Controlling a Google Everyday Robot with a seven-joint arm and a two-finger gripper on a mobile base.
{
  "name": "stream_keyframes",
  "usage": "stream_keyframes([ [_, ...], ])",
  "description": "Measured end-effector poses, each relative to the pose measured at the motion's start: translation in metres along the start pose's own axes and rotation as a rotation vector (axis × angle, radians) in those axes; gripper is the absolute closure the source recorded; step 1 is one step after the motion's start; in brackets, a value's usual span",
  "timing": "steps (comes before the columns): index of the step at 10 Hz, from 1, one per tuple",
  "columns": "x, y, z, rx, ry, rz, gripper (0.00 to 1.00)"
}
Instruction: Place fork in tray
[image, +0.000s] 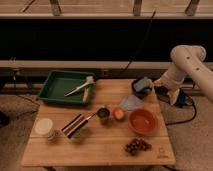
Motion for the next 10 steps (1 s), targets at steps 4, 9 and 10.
stream_keyframes([
  [4, 0.001, -0.001, -0.001, -0.004, 0.005, -0.005, 0.20],
  [9, -0.047, -0.052, 0.007, -0.028, -0.046, -0.067, 0.20],
  [10, -0.062, -0.069, 0.011, -0.032, -0.055, -0.081, 0.20],
])
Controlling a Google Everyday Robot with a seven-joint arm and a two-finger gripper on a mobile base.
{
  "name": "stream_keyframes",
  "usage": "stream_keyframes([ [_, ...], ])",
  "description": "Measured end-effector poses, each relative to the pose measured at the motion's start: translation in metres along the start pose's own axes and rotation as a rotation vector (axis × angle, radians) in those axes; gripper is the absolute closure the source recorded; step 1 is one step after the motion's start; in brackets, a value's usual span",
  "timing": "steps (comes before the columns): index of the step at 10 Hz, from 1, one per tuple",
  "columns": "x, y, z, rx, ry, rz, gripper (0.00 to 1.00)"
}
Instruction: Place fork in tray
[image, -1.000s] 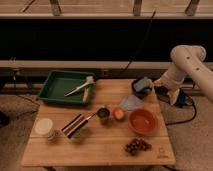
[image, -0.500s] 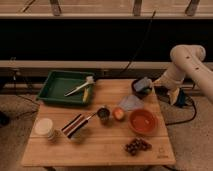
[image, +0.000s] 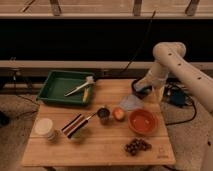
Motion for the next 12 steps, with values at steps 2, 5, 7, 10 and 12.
stream_keyframes([
  [2, -0.013, -0.024, 0.007, 0.003, -0.009, -0.018, 0.20],
  [5, -0.030, -0.071, 0.024, 0.024, -0.030, -0.058, 0.20],
  [7, -0.047, -0.113, 0.040, 0.036, -0.042, -0.090, 0.20],
  [10, -0.067, -0.172, 0.083, 0.034, -0.068, -0.147, 0.20],
  [12, -0.076, -0.187, 0.116, 0.013, -0.094, -0.170, 0.20],
])
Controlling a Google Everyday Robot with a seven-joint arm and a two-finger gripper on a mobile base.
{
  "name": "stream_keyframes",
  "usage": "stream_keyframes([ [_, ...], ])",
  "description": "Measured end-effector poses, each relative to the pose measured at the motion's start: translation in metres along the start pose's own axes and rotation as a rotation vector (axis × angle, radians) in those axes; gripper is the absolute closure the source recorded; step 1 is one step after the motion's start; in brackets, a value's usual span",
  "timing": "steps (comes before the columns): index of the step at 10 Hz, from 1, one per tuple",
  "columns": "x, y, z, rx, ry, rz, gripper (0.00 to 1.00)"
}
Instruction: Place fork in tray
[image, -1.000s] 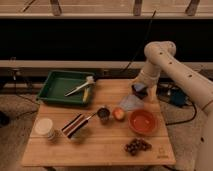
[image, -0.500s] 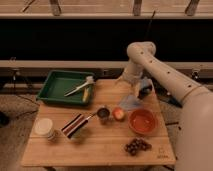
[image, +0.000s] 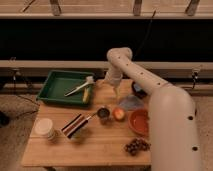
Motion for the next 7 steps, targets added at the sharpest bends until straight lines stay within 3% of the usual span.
stream_keyframes([
  [3, -0.005, -0.001, 0.027, -0.030, -0.043, 0.004, 0.20],
  [7, -0.015, 0.008, 0.037, -0.051, -0.062, 0.018, 0.20],
])
